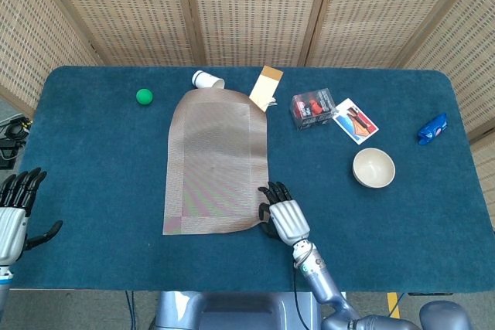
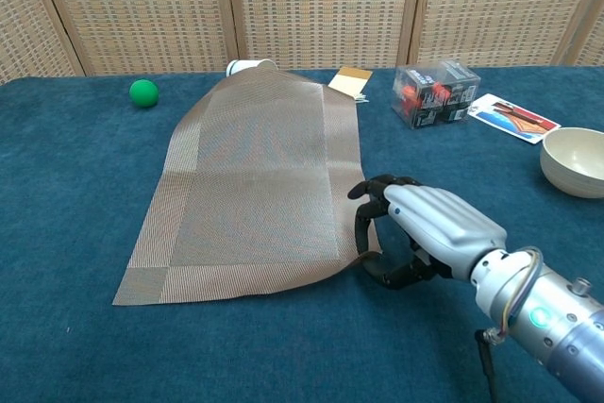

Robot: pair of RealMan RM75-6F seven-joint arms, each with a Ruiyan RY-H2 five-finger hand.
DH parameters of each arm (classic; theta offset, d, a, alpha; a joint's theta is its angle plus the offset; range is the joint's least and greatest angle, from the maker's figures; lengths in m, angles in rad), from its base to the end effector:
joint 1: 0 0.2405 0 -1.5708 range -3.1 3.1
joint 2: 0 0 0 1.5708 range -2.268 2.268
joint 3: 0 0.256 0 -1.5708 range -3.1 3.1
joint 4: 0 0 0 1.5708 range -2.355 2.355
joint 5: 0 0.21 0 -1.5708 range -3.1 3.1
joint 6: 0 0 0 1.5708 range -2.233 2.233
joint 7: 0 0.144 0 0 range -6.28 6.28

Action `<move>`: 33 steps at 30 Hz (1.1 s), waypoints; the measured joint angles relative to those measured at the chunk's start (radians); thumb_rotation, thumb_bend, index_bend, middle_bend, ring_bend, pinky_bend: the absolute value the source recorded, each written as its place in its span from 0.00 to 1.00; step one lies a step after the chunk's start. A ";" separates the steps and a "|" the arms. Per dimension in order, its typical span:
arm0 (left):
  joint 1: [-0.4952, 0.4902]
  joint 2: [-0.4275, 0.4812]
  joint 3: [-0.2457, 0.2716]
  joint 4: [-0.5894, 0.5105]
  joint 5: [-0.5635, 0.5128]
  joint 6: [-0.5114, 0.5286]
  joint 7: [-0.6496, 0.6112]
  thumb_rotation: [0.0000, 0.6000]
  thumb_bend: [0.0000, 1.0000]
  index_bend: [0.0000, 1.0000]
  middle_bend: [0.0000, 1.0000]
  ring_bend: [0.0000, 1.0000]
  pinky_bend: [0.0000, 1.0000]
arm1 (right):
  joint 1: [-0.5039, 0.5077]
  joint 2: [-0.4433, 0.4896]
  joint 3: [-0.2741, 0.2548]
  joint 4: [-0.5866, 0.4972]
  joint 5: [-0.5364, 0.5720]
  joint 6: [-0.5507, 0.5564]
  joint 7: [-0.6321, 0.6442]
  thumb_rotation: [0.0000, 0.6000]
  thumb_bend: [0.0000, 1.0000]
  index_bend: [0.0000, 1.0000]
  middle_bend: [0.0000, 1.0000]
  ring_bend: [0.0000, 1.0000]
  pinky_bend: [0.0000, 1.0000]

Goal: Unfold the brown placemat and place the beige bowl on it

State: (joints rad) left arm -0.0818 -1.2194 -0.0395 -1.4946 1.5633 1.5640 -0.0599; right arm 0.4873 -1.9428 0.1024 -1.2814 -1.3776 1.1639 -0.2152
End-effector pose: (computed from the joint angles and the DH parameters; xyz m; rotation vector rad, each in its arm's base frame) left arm -0.3133 0.1784 0.1426 -1.3804 -0.8630 -1.0119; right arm -0.1459 -0.2522 -0.1072 1.7421 -1.1451 1.1518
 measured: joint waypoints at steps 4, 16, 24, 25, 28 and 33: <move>0.000 -0.001 0.001 0.000 0.002 0.000 0.003 1.00 0.23 0.00 0.00 0.00 0.00 | -0.008 0.016 -0.004 -0.018 -0.003 0.007 -0.003 1.00 0.63 0.61 0.23 0.08 0.00; 0.000 -0.005 0.009 -0.002 0.014 0.000 0.019 1.00 0.23 0.00 0.00 0.00 0.00 | -0.075 0.126 -0.038 -0.100 -0.024 0.075 0.024 1.00 0.63 0.62 0.23 0.08 0.00; 0.001 -0.009 0.016 -0.011 0.028 0.005 0.039 1.00 0.23 0.00 0.00 0.00 0.00 | -0.122 0.211 -0.062 -0.132 -0.044 0.118 0.065 1.00 0.63 0.62 0.23 0.08 0.00; 0.002 -0.010 0.017 -0.012 0.030 0.006 0.042 1.00 0.23 0.00 0.00 0.00 0.00 | -0.126 0.221 -0.063 -0.136 -0.047 0.122 0.068 1.00 0.63 0.62 0.23 0.08 0.00; 0.002 -0.011 0.018 -0.013 0.033 0.008 0.047 1.00 0.23 0.00 0.00 0.00 0.00 | -0.138 0.249 -0.066 -0.148 -0.056 0.137 0.075 1.00 0.63 0.62 0.23 0.08 0.00; 0.002 -0.013 0.021 -0.014 0.035 0.006 0.054 1.00 0.23 0.00 0.00 0.00 0.00 | -0.151 0.291 -0.064 -0.160 -0.067 0.156 0.079 1.00 0.63 0.62 0.23 0.08 0.00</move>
State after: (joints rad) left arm -0.0800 -1.2323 -0.0188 -1.5084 1.5979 1.5696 -0.0062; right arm 0.3363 -1.6514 0.0387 -1.4416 -1.4450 1.3199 -0.1365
